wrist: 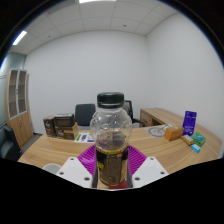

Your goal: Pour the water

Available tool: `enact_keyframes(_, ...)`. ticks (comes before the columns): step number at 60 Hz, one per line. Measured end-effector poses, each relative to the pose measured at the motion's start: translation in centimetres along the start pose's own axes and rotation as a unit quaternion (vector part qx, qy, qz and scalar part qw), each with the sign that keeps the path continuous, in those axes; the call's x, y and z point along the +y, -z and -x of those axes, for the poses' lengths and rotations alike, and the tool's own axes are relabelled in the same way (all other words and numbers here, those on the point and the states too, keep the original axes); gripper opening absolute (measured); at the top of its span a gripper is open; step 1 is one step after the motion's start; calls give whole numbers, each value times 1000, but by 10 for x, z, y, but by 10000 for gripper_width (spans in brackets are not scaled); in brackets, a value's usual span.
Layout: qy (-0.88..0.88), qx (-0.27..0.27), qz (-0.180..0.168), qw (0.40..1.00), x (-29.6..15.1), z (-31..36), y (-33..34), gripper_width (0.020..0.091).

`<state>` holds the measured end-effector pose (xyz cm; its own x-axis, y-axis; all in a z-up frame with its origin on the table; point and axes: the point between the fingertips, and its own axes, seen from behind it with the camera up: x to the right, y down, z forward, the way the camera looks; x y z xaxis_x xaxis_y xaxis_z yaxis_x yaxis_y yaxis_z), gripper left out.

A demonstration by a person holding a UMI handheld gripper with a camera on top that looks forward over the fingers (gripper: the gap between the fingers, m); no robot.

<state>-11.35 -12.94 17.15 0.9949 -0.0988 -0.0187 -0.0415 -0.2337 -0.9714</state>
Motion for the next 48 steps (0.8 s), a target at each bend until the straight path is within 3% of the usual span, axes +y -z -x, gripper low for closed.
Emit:
enact_keyframes(14, -4, -11, 45, 999, 79, -26, -18, 393)
enact_keyframes(20, 14, -18, 22, 999, 81, -25, -14, 399)
enact_keyframes(29, 5, -13, 40, 999, 83, -27, -14, 548)
enact_keyframes(31, 5, -11, 53, 999, 88, -31, -13, 632)
enact_keyframes(34, 2, -6, 76, 997, 87, -30, -6, 854)
enact_keyframes(38, -2, 6, 103, 995, 93, -32, 6, 819)
enact_keyframes(41, -3, 16, 114, 993, 92, -34, 21, 864)
enact_keyframes(48, -2, 18, 130, 991, 76, -24, 68, 856)
